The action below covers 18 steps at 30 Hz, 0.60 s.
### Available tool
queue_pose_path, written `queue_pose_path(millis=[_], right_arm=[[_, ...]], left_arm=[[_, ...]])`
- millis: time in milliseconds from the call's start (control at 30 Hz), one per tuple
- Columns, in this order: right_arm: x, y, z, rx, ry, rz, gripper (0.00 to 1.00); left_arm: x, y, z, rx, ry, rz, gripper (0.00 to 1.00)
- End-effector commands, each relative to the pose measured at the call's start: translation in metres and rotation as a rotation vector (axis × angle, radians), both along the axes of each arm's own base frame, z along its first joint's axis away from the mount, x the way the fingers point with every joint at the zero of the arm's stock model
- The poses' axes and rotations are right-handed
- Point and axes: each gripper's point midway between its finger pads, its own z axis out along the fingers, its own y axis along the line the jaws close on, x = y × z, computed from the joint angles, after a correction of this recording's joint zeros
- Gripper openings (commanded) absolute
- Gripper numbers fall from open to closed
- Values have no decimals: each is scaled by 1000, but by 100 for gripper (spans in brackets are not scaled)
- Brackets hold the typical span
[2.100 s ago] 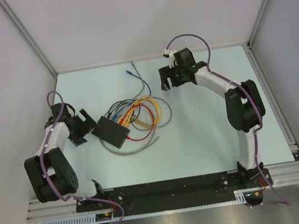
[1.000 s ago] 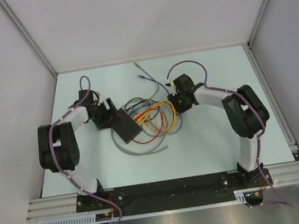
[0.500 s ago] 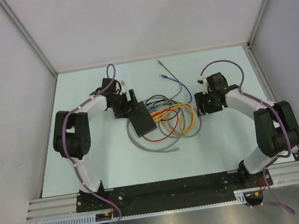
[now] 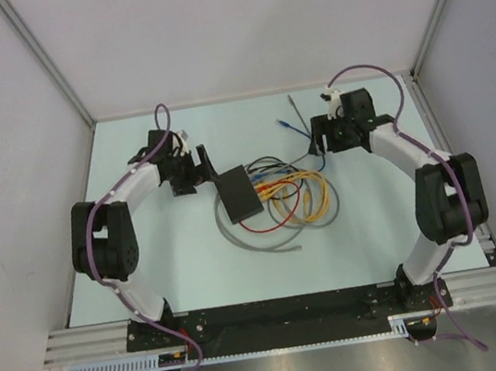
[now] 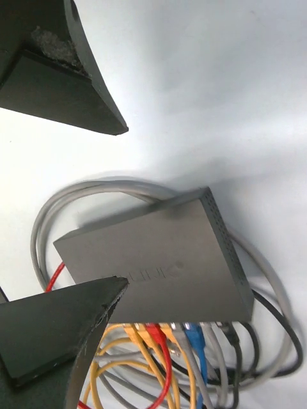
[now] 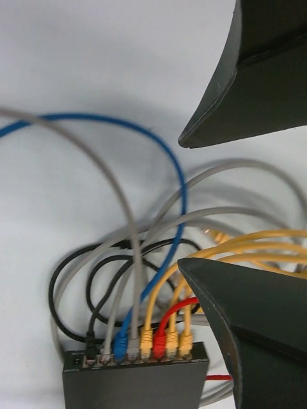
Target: Pull the plug from the switch port
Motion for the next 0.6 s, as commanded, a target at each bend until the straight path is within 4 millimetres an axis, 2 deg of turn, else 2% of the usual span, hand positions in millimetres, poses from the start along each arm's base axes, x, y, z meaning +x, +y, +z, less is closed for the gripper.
queue_pose_path(millis=[0, 67, 100, 133, 200, 233, 367, 467, 500, 567], right_arm=[[23, 29, -12, 52, 28, 29, 75], [31, 32, -30, 37, 55, 36, 75], [34, 31, -36, 26, 51, 52, 74], [34, 32, -50, 24, 78, 71, 73], [31, 31, -62, 13, 98, 103, 72], [29, 33, -67, 23, 114, 121, 72], [7, 40, -67, 34, 157, 169, 71], [-7, 42, -63, 20, 138, 208, 70], [-20, 40, -73, 11, 165, 213, 69], [-34, 39, -78, 2, 184, 227, 69]], left_arm=[[-4, -6, 5, -20, -43, -54, 99], [0, -12, 2, -48, -57, -81, 98], [1, -16, -12, -50, -26, -97, 98], [9, -21, -11, -57, -39, -118, 97], [14, -30, -18, -44, -43, -190, 97], [24, -35, -20, -36, -54, -214, 96], [33, -54, -20, -31, -75, -268, 95], [29, -74, -21, -52, -74, -313, 93], [24, -85, -24, -52, -66, -336, 93], [21, -98, -31, -56, -53, -367, 93]])
